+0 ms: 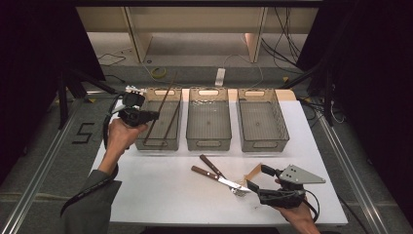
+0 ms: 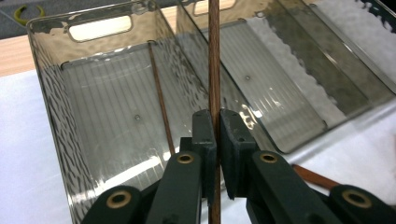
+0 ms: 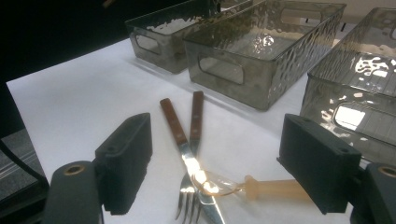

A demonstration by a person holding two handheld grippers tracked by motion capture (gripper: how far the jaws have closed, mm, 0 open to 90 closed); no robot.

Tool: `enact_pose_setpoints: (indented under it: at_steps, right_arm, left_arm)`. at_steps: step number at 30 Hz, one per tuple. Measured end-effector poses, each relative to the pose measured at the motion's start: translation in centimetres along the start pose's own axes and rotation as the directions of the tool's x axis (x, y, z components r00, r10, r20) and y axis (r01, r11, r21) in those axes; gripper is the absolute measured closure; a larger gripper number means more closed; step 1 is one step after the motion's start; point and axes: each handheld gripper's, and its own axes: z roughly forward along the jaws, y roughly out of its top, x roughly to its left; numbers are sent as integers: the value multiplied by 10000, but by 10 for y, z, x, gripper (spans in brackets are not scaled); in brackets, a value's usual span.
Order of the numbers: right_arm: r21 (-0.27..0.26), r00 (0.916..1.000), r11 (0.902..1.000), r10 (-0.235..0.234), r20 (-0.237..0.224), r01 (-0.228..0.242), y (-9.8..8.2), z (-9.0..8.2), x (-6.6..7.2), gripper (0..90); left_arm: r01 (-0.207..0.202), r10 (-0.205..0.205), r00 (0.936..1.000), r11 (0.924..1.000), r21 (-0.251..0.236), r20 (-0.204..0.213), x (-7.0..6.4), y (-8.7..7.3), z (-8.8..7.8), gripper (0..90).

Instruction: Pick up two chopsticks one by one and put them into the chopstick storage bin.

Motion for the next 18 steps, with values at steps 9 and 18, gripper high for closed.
enact_pose_setpoints:
  at_steps: [9,18]
  right_arm:
    - [-18,10000,10000,17,-34,-18,0,0,-1,262]
    - [-15,10000,10000,26,-88,-26,0,0,-1,262]
  left_arm:
    - [516,-506,9976,9985,194,-467,23,7,23,845]
    - [935,-905,9926,9950,338,-809,43,8,39,845]
